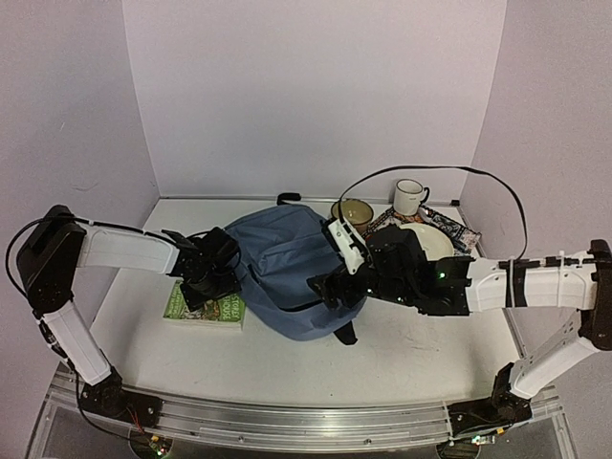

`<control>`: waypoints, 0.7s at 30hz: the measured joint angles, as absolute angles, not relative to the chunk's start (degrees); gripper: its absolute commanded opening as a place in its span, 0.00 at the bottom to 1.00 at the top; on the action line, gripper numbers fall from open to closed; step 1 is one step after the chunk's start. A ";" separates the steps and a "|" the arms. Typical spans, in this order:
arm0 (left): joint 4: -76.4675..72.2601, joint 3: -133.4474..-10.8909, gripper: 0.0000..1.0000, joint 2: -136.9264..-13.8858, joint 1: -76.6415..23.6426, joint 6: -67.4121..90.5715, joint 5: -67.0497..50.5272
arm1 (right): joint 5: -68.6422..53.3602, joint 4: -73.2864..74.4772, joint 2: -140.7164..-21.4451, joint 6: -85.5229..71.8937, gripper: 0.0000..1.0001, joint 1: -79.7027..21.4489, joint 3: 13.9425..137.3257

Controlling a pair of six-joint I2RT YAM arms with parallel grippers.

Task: Pack the student bag

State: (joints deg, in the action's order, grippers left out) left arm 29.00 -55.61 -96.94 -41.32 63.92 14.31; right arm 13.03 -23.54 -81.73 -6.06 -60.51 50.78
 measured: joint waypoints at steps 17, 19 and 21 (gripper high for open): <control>29.22 -44.83 0.90 -83.93 -42.61 63.61 10.58 | -1.51 -21.04 -90.39 -14.51 0.97 -60.53 58.56; 32.06 -45.49 0.89 -83.83 -40.26 61.20 10.74 | -2.12 -20.72 -91.43 -15.99 0.96 -60.70 58.77; 34.39 -47.01 0.88 -83.94 -37.25 58.37 11.50 | -2.35 -20.58 -92.32 -17.34 0.94 -60.93 59.35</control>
State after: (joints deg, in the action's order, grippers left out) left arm 34.39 -47.01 -83.94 -37.25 58.37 11.50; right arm -2.35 -20.58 -92.32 -17.34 -60.93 59.35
